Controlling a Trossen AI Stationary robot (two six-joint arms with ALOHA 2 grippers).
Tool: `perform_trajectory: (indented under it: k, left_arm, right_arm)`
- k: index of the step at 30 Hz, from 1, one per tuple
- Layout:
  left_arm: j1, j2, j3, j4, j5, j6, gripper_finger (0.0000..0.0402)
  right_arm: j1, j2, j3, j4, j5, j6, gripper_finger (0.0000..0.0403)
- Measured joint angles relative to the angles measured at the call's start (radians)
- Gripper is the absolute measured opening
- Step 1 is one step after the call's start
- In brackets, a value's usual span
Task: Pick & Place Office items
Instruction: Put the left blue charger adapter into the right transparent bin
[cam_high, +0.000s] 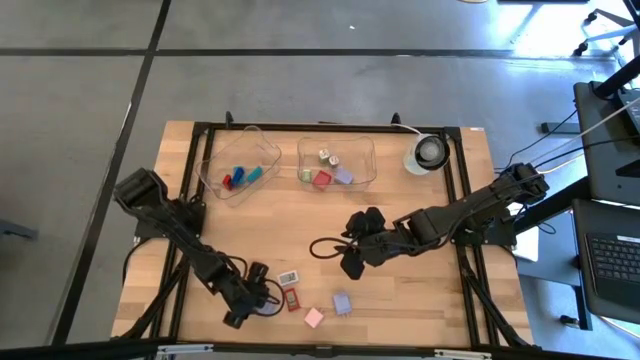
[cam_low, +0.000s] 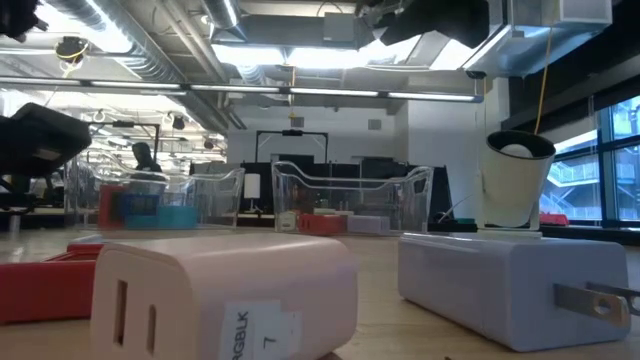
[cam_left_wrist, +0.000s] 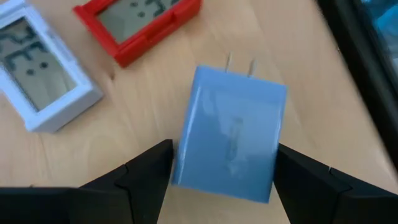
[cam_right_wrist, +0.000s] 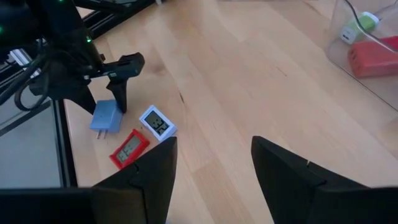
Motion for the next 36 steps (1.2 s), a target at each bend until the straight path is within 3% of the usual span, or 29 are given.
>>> perform_trajectory:
  k: [6,16,21,25,31,36]
  left_arm:
    - [0.000,0.006,0.001,0.005,-0.008,-0.016,0.0215]
    - [0.000,-0.014,0.000,0.058,-0.055,-0.049,0.0214]
    - [0.008,-0.077,0.019,0.059,-0.229,-0.081,0.0224]
    - [0.035,-0.156,0.052,0.058,-0.443,-0.066,0.0219]
    - [0.090,-0.269,0.124,0.064,-0.825,0.090,0.0221]
    - [0.157,-0.343,0.187,0.073,-0.975,0.234,0.0222]
  right_arm:
    - [0.000,0.000,0.000,-0.001,0.000,-0.004,0.0208]
    - [0.000,0.000,0.000,-0.001,0.042,0.000,0.0208]
    - [0.000,0.000,0.000,0.000,0.042,0.016,0.0208]
    - [0.000,0.000,0.000,0.000,0.045,0.031,0.0208]
    - [0.000,0.000,0.000,0.018,0.045,0.032,0.0208]
    - [0.000,0.000,0.000,0.031,0.045,0.032,0.0208]
